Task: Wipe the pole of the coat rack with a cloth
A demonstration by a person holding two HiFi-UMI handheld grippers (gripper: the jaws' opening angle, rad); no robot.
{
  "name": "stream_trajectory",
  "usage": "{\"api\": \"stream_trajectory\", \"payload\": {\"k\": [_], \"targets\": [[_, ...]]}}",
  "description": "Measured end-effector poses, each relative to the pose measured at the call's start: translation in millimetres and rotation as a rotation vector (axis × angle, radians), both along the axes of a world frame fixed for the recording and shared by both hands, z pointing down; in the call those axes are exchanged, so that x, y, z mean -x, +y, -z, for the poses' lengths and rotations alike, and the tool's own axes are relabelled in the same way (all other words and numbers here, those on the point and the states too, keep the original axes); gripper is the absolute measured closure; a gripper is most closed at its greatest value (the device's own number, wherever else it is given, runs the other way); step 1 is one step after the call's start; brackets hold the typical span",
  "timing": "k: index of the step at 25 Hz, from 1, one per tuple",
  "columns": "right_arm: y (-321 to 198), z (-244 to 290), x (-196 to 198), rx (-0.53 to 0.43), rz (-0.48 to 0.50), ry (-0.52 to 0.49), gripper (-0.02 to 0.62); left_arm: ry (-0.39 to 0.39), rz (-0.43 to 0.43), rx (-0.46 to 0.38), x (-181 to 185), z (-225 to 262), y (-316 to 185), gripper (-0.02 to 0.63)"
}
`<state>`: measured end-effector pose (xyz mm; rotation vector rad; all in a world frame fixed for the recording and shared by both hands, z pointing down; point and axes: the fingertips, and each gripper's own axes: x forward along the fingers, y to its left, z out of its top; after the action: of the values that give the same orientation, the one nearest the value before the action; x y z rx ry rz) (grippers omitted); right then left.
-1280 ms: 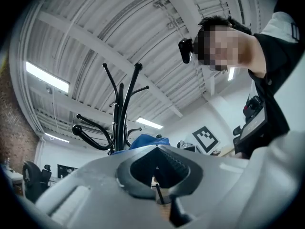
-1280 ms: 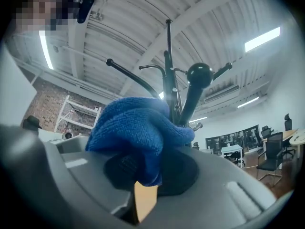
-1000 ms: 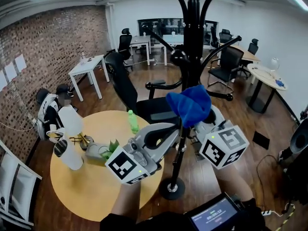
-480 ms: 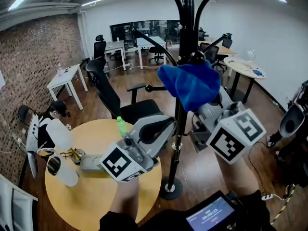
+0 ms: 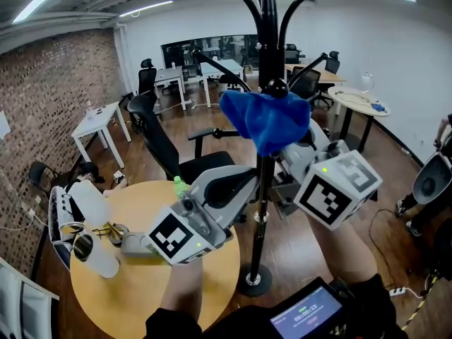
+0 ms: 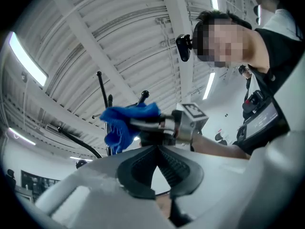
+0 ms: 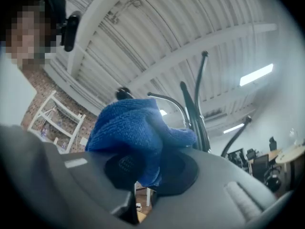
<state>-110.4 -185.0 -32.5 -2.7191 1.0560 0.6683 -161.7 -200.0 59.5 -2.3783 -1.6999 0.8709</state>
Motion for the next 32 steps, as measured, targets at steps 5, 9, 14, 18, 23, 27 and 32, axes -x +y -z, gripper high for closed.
{"api": "stream_trajectory", "payload": {"k": [5, 9, 14, 18, 23, 27, 32], "targets": [[32, -53, -70, -0.132, -0.009, -0.26, 0.541, -0.017, -0.007, 0.001, -3, -8, -2, 0.601], [33, -87, -82, -0.12, -0.047, -0.3, 0.541, -0.052, -0.014, 0.007, -9, -21, 0, 0.601], [38, -121, -82, -0.064, -0.082, -0.3, 0.541, -0.086, 0.011, -0.032, -24, -47, 7, 0.601], [33, -156, -82, 0.042, -0.11, -0.256, 0.541, -0.13, 0.02, -0.027, -35, -61, 7, 0.601], [30, -209, -81, 0.132, -0.093, -0.256, 0.541, -0.19, 0.032, -0.027, -49, -85, 10, 0.601], [30, -259, -82, 0.169, -0.058, -0.341, 0.541, -0.227, 0.05, -0.06, -60, -110, 19, 0.601], [24, -323, -85, 0.276, -0.032, -0.441, 0.541, -0.274, 0.068, -0.094, -72, -139, 20, 0.601]]}}
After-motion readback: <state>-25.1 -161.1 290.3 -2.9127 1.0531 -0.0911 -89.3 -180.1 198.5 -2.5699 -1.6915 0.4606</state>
